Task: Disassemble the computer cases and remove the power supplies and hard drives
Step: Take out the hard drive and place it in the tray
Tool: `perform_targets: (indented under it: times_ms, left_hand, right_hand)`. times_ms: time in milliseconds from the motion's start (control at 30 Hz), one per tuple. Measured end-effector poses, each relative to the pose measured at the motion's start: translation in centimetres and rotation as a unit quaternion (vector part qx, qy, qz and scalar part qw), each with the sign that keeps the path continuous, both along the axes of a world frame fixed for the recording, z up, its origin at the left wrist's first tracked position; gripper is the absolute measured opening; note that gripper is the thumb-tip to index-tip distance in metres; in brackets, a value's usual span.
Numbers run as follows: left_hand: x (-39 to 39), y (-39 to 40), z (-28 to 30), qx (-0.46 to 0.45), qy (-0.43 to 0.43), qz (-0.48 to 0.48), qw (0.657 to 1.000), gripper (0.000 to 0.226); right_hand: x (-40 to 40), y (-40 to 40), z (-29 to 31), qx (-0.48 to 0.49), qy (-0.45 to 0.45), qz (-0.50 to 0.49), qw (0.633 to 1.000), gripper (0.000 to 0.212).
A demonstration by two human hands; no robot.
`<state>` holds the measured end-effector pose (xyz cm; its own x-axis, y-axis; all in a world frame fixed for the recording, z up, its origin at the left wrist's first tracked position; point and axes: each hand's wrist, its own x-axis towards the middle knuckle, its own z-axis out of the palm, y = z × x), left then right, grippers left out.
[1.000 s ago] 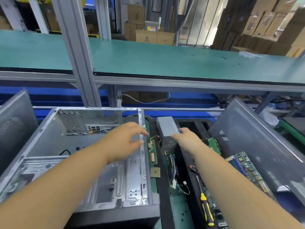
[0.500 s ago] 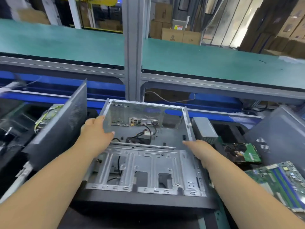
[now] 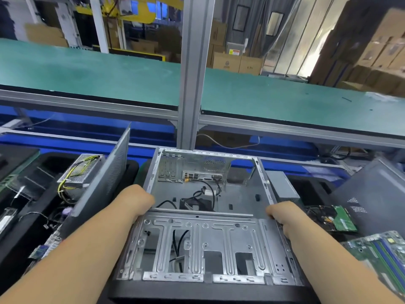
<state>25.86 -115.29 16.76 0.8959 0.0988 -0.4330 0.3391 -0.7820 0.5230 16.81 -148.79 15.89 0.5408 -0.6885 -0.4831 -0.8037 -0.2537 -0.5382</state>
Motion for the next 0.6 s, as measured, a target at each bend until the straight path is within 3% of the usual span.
perform_targets:
  times_ms: [133, 333, 467, 600]
  left_hand:
    - [0.4, 0.3, 0.5, -0.011, -0.069, 0.002, 0.998, 0.01]
    - [2.5, -0.1, 1.7, -0.113, -0.227, 0.052, 0.966, 0.007]
    - [3.7, -0.9, 2.2, -0.189, -0.297, 0.072, 0.933, 0.03]
    - [4.0, -1.6, 1.6, -0.209, -0.333, 0.082, 0.916, 0.044]
  right_hand:
    - [0.8, -1.1, 0.5, -0.013, -0.071, 0.014, 0.997, 0.012]
    - [3.2, -1.3, 1.2, 0.052, -0.277, -0.034, 0.959, 0.016]
    - [5.1, -1.7, 1.5, 0.042, -0.331, -0.018, 0.943, 0.035]
    - [6.2, -1.5, 0.9, 0.05, -0.39, -0.002, 0.92, 0.033]
